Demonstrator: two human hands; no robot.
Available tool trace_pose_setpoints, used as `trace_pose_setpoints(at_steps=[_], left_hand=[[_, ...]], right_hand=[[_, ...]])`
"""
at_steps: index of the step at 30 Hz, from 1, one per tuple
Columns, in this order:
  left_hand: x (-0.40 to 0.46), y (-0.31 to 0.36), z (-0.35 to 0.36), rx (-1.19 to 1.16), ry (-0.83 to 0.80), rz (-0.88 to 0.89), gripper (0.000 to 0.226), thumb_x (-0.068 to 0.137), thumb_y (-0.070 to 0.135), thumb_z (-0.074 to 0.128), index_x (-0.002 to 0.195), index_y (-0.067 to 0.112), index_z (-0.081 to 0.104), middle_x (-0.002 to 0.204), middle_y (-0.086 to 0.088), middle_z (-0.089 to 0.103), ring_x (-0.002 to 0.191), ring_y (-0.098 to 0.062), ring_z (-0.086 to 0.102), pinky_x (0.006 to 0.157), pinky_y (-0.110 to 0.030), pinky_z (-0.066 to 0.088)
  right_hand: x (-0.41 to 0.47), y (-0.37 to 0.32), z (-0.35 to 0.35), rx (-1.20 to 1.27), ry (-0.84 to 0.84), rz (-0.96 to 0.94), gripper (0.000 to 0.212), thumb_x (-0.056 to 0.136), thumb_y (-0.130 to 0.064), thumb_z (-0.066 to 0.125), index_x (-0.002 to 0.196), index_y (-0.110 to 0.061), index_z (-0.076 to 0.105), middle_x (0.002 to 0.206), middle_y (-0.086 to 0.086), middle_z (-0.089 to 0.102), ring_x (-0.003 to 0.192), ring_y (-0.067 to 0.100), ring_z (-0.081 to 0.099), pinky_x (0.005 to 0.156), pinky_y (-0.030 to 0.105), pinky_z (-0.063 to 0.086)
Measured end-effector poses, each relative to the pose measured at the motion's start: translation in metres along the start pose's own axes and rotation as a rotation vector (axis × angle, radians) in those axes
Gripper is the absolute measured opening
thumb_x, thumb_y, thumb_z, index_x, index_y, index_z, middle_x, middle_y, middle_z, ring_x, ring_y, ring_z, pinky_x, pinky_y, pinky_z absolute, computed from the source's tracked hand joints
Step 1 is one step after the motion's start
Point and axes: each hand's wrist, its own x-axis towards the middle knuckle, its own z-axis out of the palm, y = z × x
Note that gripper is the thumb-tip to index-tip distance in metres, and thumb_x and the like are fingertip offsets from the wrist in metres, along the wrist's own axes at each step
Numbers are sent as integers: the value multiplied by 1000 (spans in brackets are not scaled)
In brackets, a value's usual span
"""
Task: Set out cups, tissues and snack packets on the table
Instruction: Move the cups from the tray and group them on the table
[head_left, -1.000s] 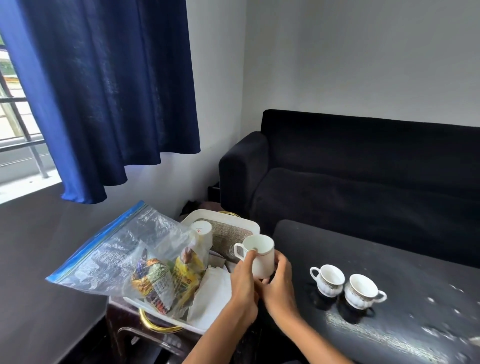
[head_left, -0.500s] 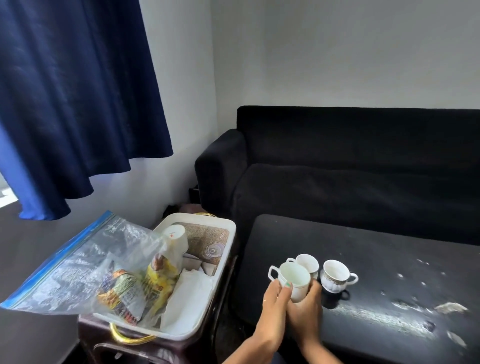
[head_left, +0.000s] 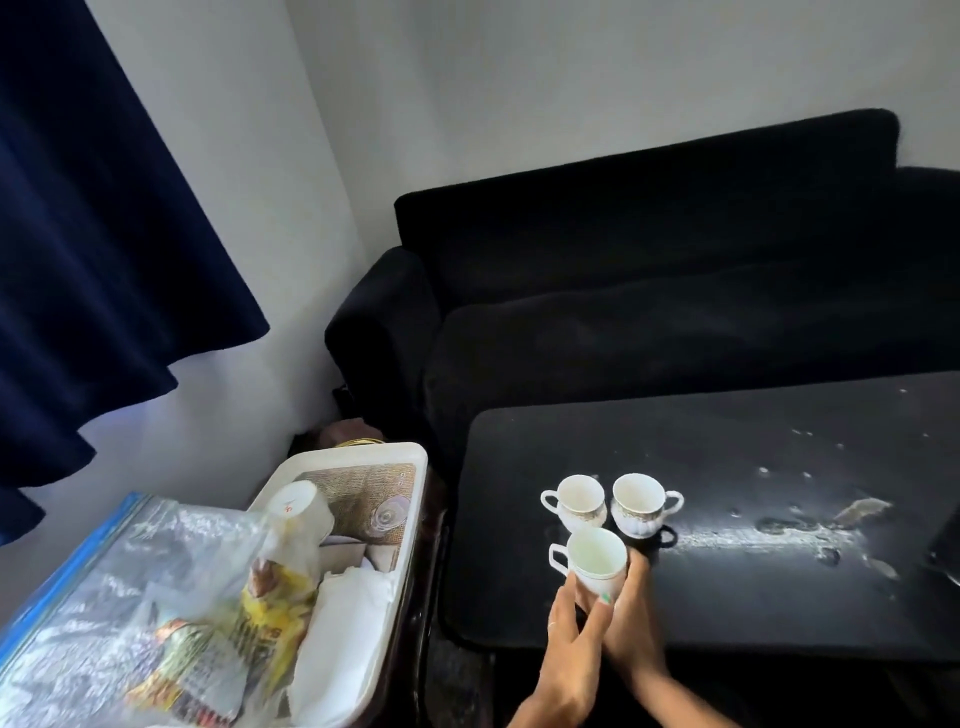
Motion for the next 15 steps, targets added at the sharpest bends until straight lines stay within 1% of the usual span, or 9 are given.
trace_pose_setpoints(at_steps=[3, 5, 6, 7, 9, 11, 13, 15], left_hand=[[4, -4, 1, 61, 4, 6, 61, 97, 27, 51, 150, 22, 21, 153, 2, 28, 142, -10, 25, 119, -36, 21], [7, -5, 1, 70, 0, 22, 60, 97, 25, 51, 150, 23, 22, 151, 4, 32, 141, -9, 27, 118, -35, 22], [8, -5, 2, 69, -1, 25, 60, 97, 24, 51, 149, 23, 22, 150, 4, 33, 140, -9, 28, 118, -35, 23], [9, -4, 2, 63, -1, 30, 60, 97, 22, 51, 149, 23, 22, 150, 4, 34, 139, -8, 29, 117, -33, 24], [12, -4, 2, 45, 2, 34, 59, 97, 18, 50, 149, 23, 22, 149, 5, 37, 137, -6, 33, 115, -28, 26], [14, -3, 2, 42, 4, 31, 59, 98, 17, 49, 149, 23, 20, 147, 7, 38, 135, -4, 34, 114, -25, 27], [16, -3, 2, 52, 7, 33, 59, 98, 16, 48, 149, 24, 20, 147, 7, 39, 135, -4, 35, 114, -26, 27], [16, -4, 2, 75, 13, 30, 58, 98, 15, 48, 149, 21, 21, 146, 8, 40, 135, -3, 34, 114, -24, 26]], right_hand=[[4, 2, -2, -13, -32, -20, 61, 77, -13, 73, 122, -26, 35, 112, 5, 63, 99, 25, 62, 83, 50, 50], [7, 3, -2, -37, -36, -51, 60, 77, -12, 73, 116, -34, 33, 107, 3, 63, 95, 23, 62, 80, 48, 51], [8, 4, -1, -56, -30, -69, 60, 76, -12, 73, 115, -35, 33, 106, 3, 63, 94, 22, 62, 79, 47, 51], [10, 5, -1, -71, -22, -82, 60, 75, -13, 73, 117, -33, 35, 106, 2, 63, 94, 22, 62, 79, 45, 51], [13, 6, 1, -101, -4, -95, 59, 73, -15, 75, 122, -22, 41, 107, 3, 64, 94, 24, 62, 80, 43, 51], [16, 6, 1, -138, 7, -81, 61, 72, -18, 77, 123, -15, 44, 106, 3, 64, 95, 25, 61, 81, 41, 50], [19, 6, 1, -165, -5, -49, 62, 71, -21, 78, 122, -14, 44, 105, 2, 63, 96, 26, 61, 82, 38, 49], [22, 6, 0, -184, -41, -6, 67, 69, -23, 79, 124, -16, 42, 105, 2, 63, 98, 26, 61, 82, 34, 47]])
